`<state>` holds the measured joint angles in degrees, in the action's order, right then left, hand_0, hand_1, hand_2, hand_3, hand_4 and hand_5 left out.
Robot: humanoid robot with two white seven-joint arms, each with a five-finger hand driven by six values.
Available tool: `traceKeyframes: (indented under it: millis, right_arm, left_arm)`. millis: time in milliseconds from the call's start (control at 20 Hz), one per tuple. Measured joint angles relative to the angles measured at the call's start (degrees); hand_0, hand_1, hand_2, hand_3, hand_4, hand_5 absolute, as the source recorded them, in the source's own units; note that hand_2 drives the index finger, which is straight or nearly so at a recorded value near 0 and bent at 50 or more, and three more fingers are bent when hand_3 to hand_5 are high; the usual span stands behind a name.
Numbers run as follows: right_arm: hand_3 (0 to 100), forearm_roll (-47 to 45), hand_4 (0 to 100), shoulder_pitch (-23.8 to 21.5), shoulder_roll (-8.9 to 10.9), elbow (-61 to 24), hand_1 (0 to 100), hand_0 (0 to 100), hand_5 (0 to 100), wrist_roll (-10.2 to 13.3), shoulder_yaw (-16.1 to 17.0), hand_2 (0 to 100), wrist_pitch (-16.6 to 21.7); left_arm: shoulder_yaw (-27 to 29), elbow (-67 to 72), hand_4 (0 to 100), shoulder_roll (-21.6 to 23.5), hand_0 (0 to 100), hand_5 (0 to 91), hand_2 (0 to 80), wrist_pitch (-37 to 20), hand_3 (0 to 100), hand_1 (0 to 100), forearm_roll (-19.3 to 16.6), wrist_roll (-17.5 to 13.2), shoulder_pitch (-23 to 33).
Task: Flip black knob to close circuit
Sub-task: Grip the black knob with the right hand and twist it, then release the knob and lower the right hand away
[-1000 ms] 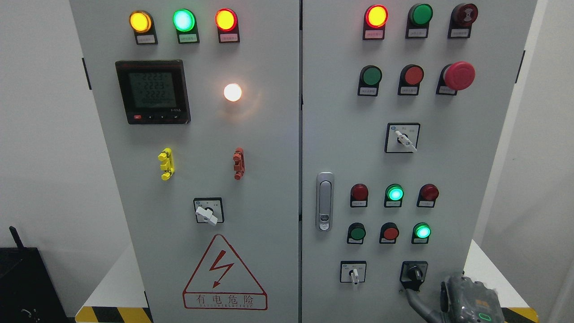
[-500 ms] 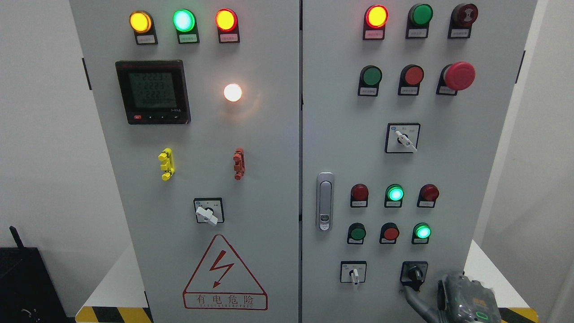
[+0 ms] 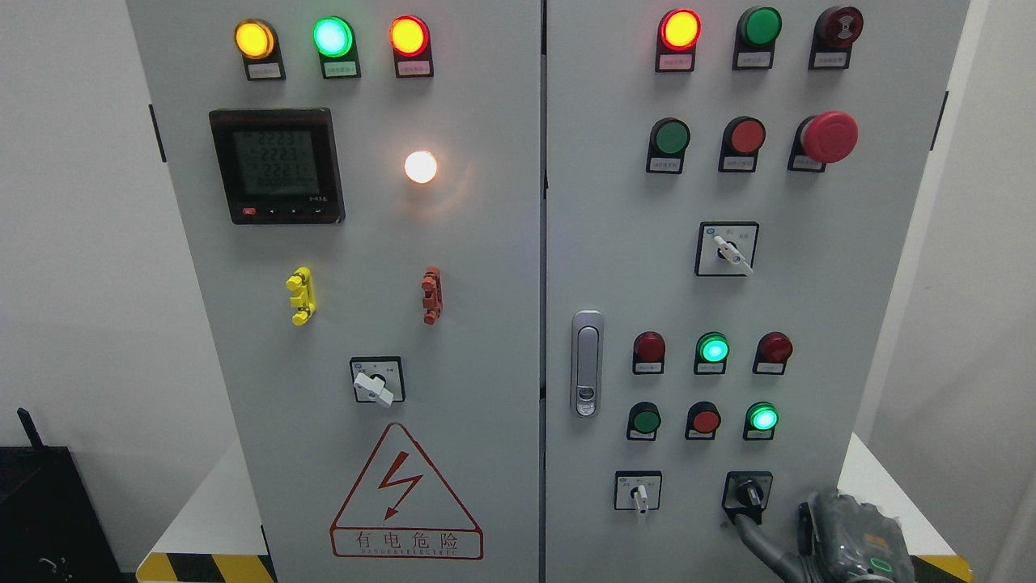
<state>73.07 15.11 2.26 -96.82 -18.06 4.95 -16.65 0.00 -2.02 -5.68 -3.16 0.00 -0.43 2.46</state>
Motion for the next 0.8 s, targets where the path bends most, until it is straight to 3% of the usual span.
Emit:
traceKeyframes:
  millis: [800]
  right_arm:
    - [100,-1.31,83,0.27,1.11,0.43,5,0,89,-0.42,1.24,88,0.05]
  left_arm:
    - [0.00,0.00,3,-0.01,0,0.0,0.0,0.00,5,0,0.00,0.00,0.00]
